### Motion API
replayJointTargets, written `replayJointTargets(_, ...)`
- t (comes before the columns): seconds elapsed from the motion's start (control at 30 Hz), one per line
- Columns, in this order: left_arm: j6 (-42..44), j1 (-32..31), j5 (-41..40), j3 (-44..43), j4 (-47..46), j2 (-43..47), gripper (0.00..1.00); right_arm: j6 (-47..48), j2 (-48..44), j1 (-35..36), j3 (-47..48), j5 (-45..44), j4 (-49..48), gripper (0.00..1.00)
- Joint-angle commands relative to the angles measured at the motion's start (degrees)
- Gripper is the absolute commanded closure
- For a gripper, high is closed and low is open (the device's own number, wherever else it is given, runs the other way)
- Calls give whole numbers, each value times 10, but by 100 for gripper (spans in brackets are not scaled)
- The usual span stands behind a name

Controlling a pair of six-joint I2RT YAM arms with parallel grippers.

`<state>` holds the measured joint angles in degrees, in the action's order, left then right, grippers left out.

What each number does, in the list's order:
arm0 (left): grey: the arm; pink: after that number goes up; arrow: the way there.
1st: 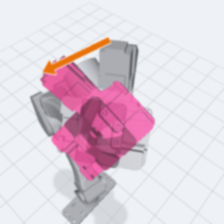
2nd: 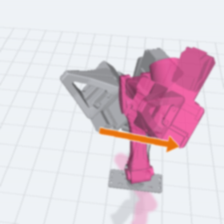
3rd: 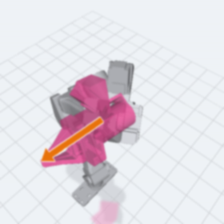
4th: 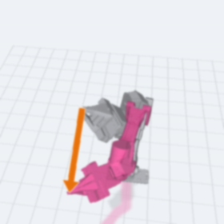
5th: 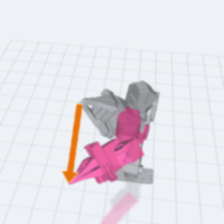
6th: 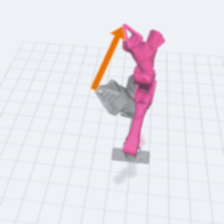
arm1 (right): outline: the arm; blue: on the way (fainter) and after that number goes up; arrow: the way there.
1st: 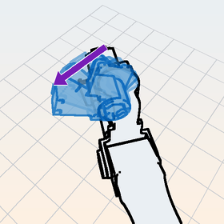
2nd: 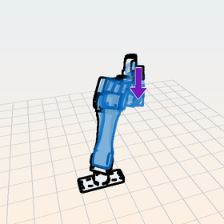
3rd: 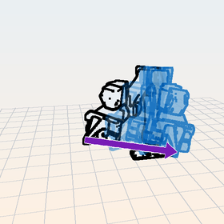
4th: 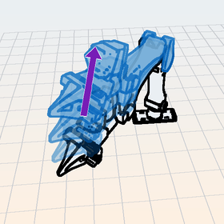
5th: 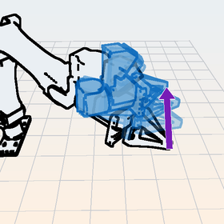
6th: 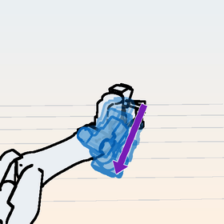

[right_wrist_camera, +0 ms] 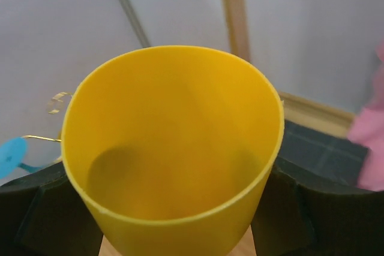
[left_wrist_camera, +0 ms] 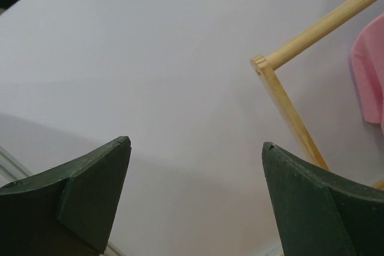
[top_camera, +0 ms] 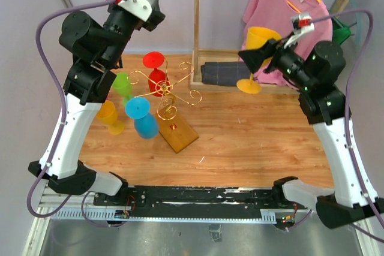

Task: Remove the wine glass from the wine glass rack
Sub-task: Place the wine glass at the center of the board.

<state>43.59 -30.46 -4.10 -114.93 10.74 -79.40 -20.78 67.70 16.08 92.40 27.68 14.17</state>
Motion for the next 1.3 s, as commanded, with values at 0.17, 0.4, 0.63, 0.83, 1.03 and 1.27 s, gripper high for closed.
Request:
replayJointTargets(0.17, -128, -2, -105, -67, 77, -26, 1, 123, -114, 57, -201, -332, -14, 34)
replayJointTargets(0.4, -143, -2, -123, -63, 96, -19, 1, 190, -80, 173, -270, -522, -107, 33)
replayJointTargets(0.63, -147, -1, -134, -45, 109, -11, 1, 188, -28, 205, -345, -609, -259, 30)
replayJointTargets(0.83, -152, -2, -140, -42, 137, -14, 1, 171, -3, 183, -392, -626, -344, 30)
replayJointTargets(1.03, -146, -1, -149, -43, 156, -20, 2, 187, 33, 177, -437, -645, -453, 31)
replayJointTargets(1.27, -148, -1, -160, -31, 182, -24, 2, 214, 83, 178, -498, -664, -607, 32)
